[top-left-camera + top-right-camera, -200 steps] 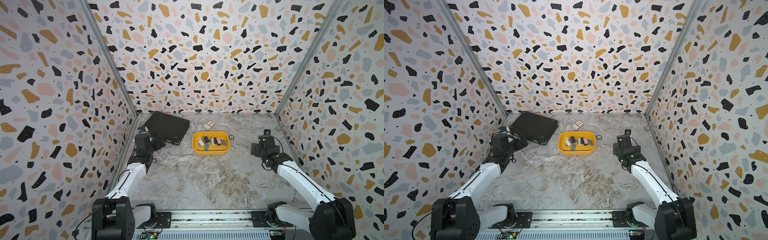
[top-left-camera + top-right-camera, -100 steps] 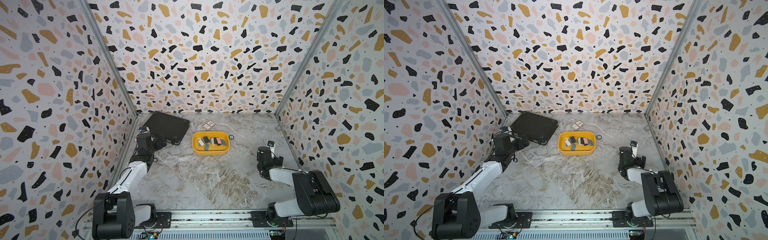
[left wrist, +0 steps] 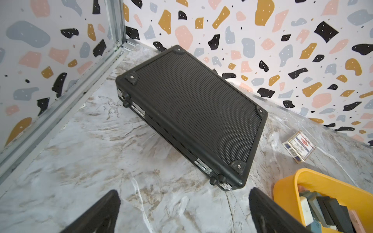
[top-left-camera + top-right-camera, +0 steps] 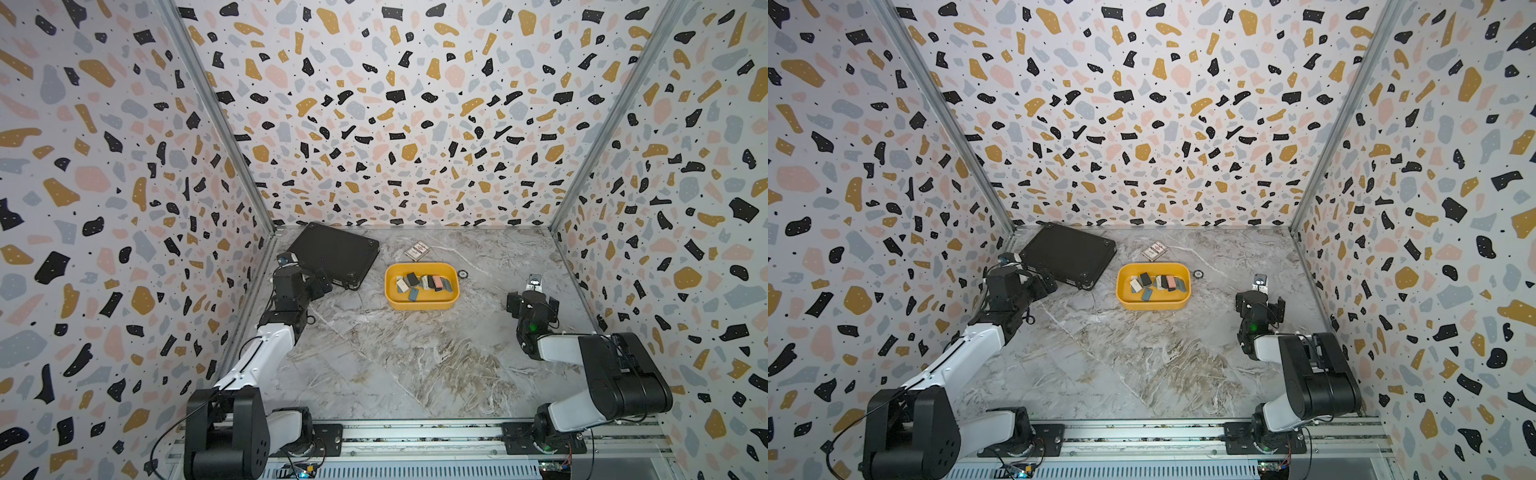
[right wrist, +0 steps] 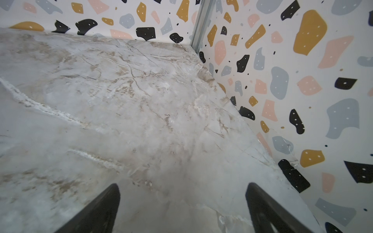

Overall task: Put the eraser in the storage box
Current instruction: Reset both arms

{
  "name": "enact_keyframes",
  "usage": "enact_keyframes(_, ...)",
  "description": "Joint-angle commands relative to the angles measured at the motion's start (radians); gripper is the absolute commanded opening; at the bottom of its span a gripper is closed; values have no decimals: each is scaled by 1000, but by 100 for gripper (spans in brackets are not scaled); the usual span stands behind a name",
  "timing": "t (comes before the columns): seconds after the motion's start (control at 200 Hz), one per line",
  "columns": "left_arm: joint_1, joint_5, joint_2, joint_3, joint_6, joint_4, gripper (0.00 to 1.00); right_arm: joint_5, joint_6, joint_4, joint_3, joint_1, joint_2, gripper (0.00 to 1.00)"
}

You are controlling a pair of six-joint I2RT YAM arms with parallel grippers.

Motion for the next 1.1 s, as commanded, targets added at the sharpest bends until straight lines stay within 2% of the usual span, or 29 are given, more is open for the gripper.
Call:
enact_keyframes(0.0, -5, -81, -39, -37, 10, 69, 100, -116, -37, 163, -76, -9, -20, 99)
enact_keyframes(0.045, -3, -95, -45, -56, 10, 96, 100, -200, -32, 184, -94, -32, -1, 99)
enact_keyframes(0.09, -4, -105, -47, -76, 10, 128, 100, -273, -77, 326, -113, -38, 66, 100)
enact_keyframes(0.155, -14, -127, -53, -109, 25, 177, 99, -295, -55, 141, -81, -45, -2, 99)
enact_keyframes(0.18, -21, -144, -61, -129, 35, 200, 100, -320, -54, 156, -77, -52, 8, 99)
enact_keyframes(0.22, -30, -169, -74, -167, 57, 257, 99, -306, -61, 241, -86, -55, 48, 99)
enact_keyframes(0.29, -45, -212, -101, -234, 88, 369, 99, -269, -30, 129, -67, -56, 6, 99)
enact_keyframes(0.345, -75, -272, -119, -276, 131, 422, 100, -262, -40, 212, -77, -55, 39, 99)
enact_keyframes(0.421, -151, -386, -139, -283, 224, 387, 100, -248, -27, 162, -78, -55, 10, 99)
enact_keyframes(0.471, -213, -440, -132, -281, 285, 367, 100, -247, -34, 203, -78, -56, 32, 99)
enact_keyframes(0.556, -306, -599, -73, -310, 402, 457, 100, -238, -22, 139, -62, -56, 17, 99)
enact_keyframes(0.626, -349, -691, -51, -332, 452, 501, 99, -236, -31, 186, -67, -56, 36, 99)
enact_keyframes(0.721, -350, -672, -37, -370, 432, 555, 99, -238, -24, 161, -61, -56, 29, 99)
enact_keyframes(0.801, -329, -640, 32, -437, 413, 726, 99, -235, -26, 155, -61, -55, 26, 100)
enact_keyframes(0.831, -329, -650, 65, -460, 441, 831, 99, -236, -25, 158, -61, -56, 28, 99)
enact_keyframes(0.886, -304, -565, 116, -519, 448, 980, 99, -236, -28, 170, -63, -55, 32, 99)
enact_keyframes(0.966, -252, -501, 227, -543, 443, 1154, 99, -236, -28, 165, -61, -56, 31, 99)
enact_keyframes(1.051, -238, -383, 277, -541, 444, 1148, 99, -237, -27, 160, -60, -55, 30, 99)
enact_keyframes(1.096, -220, -393, 305, -504, 448, 1135, 99, -237, -26, 165, -61, -55, 32, 99)
